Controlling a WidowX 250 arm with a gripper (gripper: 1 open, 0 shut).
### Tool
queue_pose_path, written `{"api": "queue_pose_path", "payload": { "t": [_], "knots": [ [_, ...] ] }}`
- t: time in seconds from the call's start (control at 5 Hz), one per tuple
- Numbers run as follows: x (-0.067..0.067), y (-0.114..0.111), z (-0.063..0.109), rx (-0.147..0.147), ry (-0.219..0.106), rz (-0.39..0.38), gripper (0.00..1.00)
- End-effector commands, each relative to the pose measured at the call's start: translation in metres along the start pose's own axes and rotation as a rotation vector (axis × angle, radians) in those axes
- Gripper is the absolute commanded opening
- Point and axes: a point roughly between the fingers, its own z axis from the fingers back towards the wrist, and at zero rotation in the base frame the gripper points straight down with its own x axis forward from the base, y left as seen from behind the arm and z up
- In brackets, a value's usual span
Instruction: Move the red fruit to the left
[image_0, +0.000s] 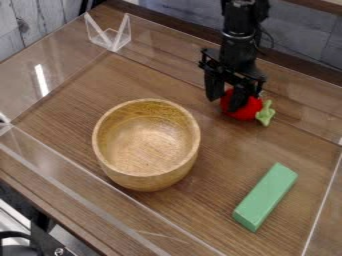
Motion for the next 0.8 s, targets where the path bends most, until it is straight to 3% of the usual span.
{"api": "queue_pose_path", "payload": {
  "t": [0.0,0.2,0.4,0.6],
  "knots": [
    [0.009,0.000,0.018,0.012,-0.075,0.009,0.00],
    [0.009,0.002,0.017,0.014,-0.081,0.036,0.00],
    [0.009,-0.004,0.017,0.019,-0.079,0.081,1.00],
    [0.010,-0.011,0.019,0.025,-0.081,0.123,1.00]
  ]
}}
